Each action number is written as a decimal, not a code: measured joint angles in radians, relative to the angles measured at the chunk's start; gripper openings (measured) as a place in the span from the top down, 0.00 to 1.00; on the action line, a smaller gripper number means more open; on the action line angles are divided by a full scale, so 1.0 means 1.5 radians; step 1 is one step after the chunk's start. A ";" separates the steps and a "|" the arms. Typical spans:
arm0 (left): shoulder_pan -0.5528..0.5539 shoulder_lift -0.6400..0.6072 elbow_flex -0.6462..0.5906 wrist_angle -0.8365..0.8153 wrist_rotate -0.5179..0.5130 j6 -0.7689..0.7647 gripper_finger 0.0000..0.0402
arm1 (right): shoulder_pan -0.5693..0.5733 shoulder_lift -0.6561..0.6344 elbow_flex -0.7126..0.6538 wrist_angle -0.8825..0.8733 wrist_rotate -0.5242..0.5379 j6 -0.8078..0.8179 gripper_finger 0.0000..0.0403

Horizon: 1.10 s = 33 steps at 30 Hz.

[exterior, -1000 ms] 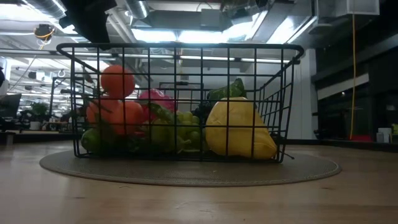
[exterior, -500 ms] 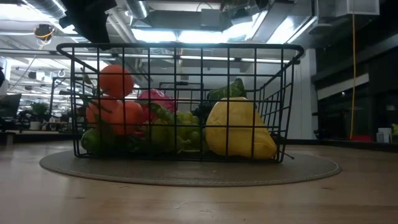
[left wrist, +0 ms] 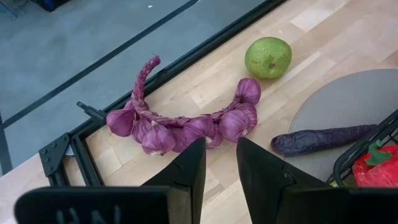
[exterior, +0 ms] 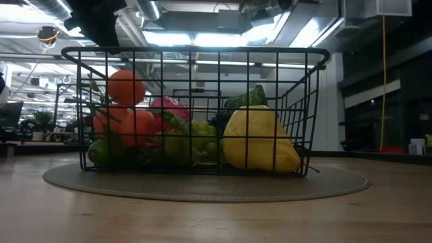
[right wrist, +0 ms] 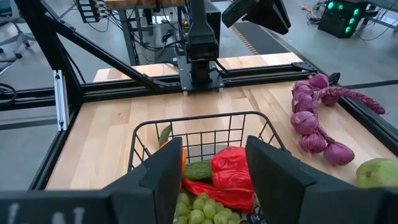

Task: Build produce basket
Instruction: Put the green pear into the black wire basket

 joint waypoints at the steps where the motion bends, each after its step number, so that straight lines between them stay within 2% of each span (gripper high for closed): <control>1: 0.000 0.000 0.000 0.000 0.000 0.000 0.79 | 0.000 0.000 0.000 -0.002 0.000 0.000 0.56; 6: 0.000 0.000 0.000 0.000 0.000 0.000 0.79 | 0.000 0.000 0.000 -0.005 0.001 -0.003 0.56; 8: 0.000 0.000 0.000 -0.002 0.000 0.000 0.79 | -0.003 0.000 0.000 -0.002 0.029 -0.021 0.56; 16: 0.000 0.000 0.000 -0.004 0.000 0.000 0.79 | -0.037 0.000 0.000 0.003 0.335 -0.210 0.56; 21: 0.000 0.000 0.000 -0.005 0.000 0.000 0.79 | -0.082 0.000 0.000 0.002 0.435 -0.227 0.56; 25: 0.000 0.000 0.000 -0.005 0.000 0.000 0.79 | -0.125 0.000 0.000 0.002 0.441 -0.213 0.56; 28: 0.000 0.000 0.000 -0.005 0.000 0.000 0.79 | -0.172 0.000 0.000 0.005 0.408 -0.184 0.56; 30: 0.000 0.000 0.000 -0.005 0.000 0.000 0.79 | -0.213 0.000 0.000 0.004 0.351 -0.177 0.56; 33: 0.000 0.000 0.000 -0.005 0.000 0.000 0.79 | -0.288 0.000 0.000 0.005 0.199 -0.176 0.56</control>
